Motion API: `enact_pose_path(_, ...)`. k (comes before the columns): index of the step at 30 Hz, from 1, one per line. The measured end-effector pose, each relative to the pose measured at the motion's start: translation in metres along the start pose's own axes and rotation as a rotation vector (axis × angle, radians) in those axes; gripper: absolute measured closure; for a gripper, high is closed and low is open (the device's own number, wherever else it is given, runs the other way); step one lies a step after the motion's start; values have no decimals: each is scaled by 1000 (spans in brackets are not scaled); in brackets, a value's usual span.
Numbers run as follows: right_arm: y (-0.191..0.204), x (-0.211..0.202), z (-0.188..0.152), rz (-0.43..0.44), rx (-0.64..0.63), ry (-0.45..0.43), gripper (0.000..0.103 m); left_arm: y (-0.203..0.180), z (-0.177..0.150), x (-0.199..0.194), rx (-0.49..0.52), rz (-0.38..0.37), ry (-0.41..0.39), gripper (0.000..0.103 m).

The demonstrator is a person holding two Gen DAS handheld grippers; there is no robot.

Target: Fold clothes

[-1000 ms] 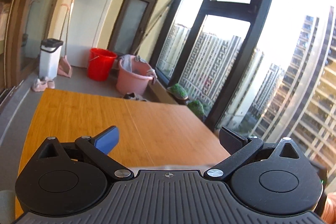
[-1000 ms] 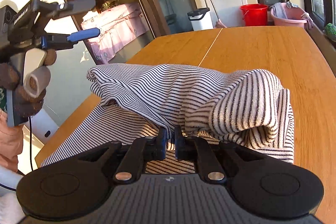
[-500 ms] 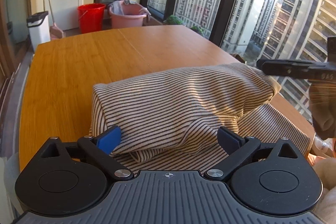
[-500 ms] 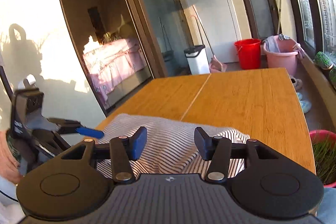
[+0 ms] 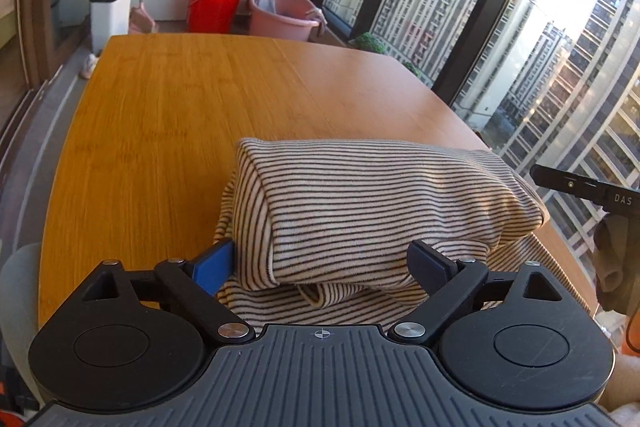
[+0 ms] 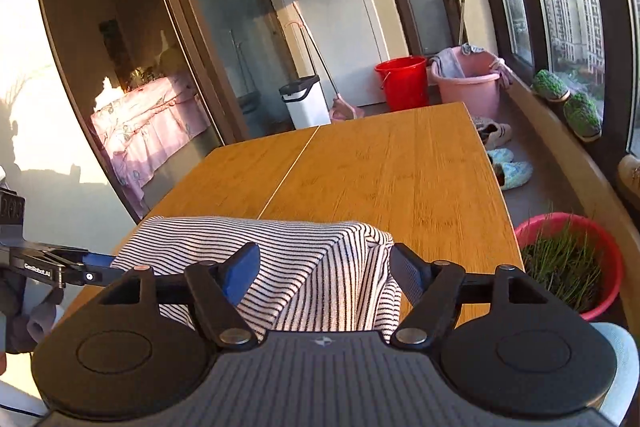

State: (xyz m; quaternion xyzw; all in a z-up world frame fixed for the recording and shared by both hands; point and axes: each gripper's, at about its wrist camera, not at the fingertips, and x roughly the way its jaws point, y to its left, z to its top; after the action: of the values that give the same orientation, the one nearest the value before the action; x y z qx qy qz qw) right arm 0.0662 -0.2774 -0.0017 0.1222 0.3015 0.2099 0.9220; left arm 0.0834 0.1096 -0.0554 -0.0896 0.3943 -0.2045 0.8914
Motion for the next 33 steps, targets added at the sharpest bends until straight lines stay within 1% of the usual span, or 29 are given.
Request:
enact_pose_path(2, -1, 14, -8, 18, 24, 49, 30, 5, 1, 5, -48, -25, 8, 8)
enact_pose_path(3, 0, 21, -11, 8, 24, 63, 30, 5, 2, 8, -63, -33, 11, 8)
enact_pose_path(5, 6, 28, -6, 1, -13, 59, 52, 5, 7, 14, -80, -40, 12, 15)
enact_pose_path(6, 10, 29, 0, 5, -35, 47, 71, 4, 10, 14, -84, -38, 6, 24)
enact_pose_path(7, 13, 26, 8, 5, -52, 25, 72, 1, 12, 11, -79, -45, -8, 29)
enact_pose_path(9, 17, 17, 23, 9, -102, -27, 76, -5, 16, 2, -60, -65, -46, 33)
enact_pose_path(11, 18, 14, 33, -36, -168, -62, 79, -10, 15, -6, -36, -89, -72, 33)
enact_pose_path(13, 8, 21, 36, -97, -183, -46, 79, -13, 9, -5, -21, -80, -48, 32)
enact_pose_path(15, -10, 33, 30, -124, -124, 18, 79, -9, 2, 5, -19, -48, 13, 32)
enact_pose_path(16, -17, 36, 25, -127, -107, 46, 75, -7, -2, 10, -19, -32, 45, 33)
enact_pose_path(17, -21, 36, 18, -130, -103, 61, 71, -6, -5, 9, -6, -28, 55, 32)
enact_pose_path(18, -23, 34, 13, -138, -105, 63, 63, -7, -6, 4, 14, -32, 52, 32)
enact_pose_path(19, -24, 31, 10, -145, -107, 62, 58, -7, -7, 0, 34, -35, 49, 29)
enact_pose_path(20, -25, 26, 11, -151, -101, 56, 57, -7, -6, -6, 43, -43, 39, 26)
enact_pose_path(21, -26, 21, 13, -146, -83, 45, 55, -5, -3, -12, 41, -53, 22, 18)
enact_pose_path(22, -27, 16, 16, -139, -62, 34, 54, -3, 2, -17, 27, -62, 1, 11)
enact_pose_path(24, -28, 9, 23, -73, -8, 13, 51, 5, 12, -25, -44, -87, -46, 7)
enact_pose_path(25, -28, 8, 25, -37, 17, 10, 48, 10, 18, -26, -90, -107, -63, 7)
enact_pose_path(27, -26, 16, 27, 8, 55, 34, 46, 18, 28, -18, -174, -135, -60, 7)
enact_pose_path(28, -26, 24, 26, 8, 64, 61, 46, 21, 31, -10, -203, -136, -45, 7)
enact_pose_path(30, -25, 41, 23, 6, 74, 119, 46, 22, 33, 8, -221, -129, 9, 8)
enact_pose_path(31, -22, 47, 20, 9, 55, 132, 47, 23, 32, 17, -222, -129, 36, 11)
enact_pose_path(32, -19, 53, 18, 12, 32, 141, 49, 23, 31, 23, -215, -131, 54, 15)
enact_pose_path(33, -16, 58, 16, 16, 9, 150, 58, 24, 30, 28, -205, -133, 66, 24)
